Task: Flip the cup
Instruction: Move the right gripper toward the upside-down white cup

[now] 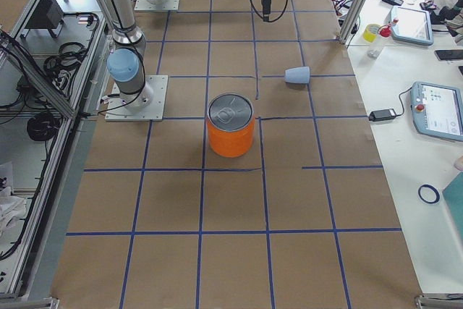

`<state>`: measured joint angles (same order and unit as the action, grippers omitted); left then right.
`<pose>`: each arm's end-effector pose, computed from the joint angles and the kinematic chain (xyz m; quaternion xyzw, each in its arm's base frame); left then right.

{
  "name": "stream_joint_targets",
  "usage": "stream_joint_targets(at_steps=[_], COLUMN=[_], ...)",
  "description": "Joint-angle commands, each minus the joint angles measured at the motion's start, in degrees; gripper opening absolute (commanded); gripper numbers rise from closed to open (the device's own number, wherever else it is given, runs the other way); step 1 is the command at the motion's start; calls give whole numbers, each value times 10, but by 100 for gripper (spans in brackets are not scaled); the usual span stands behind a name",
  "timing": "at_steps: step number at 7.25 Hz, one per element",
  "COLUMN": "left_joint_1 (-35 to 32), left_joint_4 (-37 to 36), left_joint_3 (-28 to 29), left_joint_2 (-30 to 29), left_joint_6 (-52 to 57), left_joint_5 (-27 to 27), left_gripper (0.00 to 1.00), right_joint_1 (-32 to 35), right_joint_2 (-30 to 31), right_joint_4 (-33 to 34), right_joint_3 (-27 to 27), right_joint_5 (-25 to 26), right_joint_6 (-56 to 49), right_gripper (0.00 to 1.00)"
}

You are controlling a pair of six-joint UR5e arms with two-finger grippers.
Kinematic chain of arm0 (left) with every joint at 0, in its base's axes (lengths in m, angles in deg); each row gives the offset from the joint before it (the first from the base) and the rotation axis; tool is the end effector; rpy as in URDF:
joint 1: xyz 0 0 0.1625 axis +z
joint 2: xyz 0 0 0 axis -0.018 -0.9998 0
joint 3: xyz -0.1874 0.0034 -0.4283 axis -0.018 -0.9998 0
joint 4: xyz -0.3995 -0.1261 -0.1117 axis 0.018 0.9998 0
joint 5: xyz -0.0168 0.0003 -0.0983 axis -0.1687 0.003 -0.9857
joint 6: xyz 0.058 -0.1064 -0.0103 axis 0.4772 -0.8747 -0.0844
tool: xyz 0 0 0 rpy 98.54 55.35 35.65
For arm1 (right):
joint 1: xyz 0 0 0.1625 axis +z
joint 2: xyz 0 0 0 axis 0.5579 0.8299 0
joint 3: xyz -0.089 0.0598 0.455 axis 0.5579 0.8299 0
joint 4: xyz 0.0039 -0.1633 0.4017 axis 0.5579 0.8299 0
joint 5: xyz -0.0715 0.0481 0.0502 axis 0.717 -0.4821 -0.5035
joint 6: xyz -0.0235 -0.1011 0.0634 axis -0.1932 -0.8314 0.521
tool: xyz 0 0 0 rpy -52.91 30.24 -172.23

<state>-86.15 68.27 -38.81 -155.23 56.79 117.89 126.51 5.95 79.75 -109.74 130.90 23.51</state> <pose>-0.1130 -0.5047 0.5170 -0.0586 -0.9980 -0.0155 0.0202 0.1516 -0.5781 0.5121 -0.0299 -0.9975 0.0563 0.0292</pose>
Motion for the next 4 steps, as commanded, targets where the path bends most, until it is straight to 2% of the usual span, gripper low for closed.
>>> stream_joint_targets(at_steps=[1,3,4], left_joint_1=[0,0,0], left_joint_4=[0,0,0], left_joint_3=[0,0,0], left_joint_2=[0,0,0], left_joint_6=[0,0,0], left_joint_5=[0,0,-3], left_gripper=[100,100,100], right_joint_1=[-7,-22,-26], right_joint_2=[-42,-118,-160], right_joint_4=[38,53,92], right_joint_3=[19,56,63], right_joint_5=[-8,-7,-5], right_joint_6=[0,-2,-7], right_gripper=[100,100,100])
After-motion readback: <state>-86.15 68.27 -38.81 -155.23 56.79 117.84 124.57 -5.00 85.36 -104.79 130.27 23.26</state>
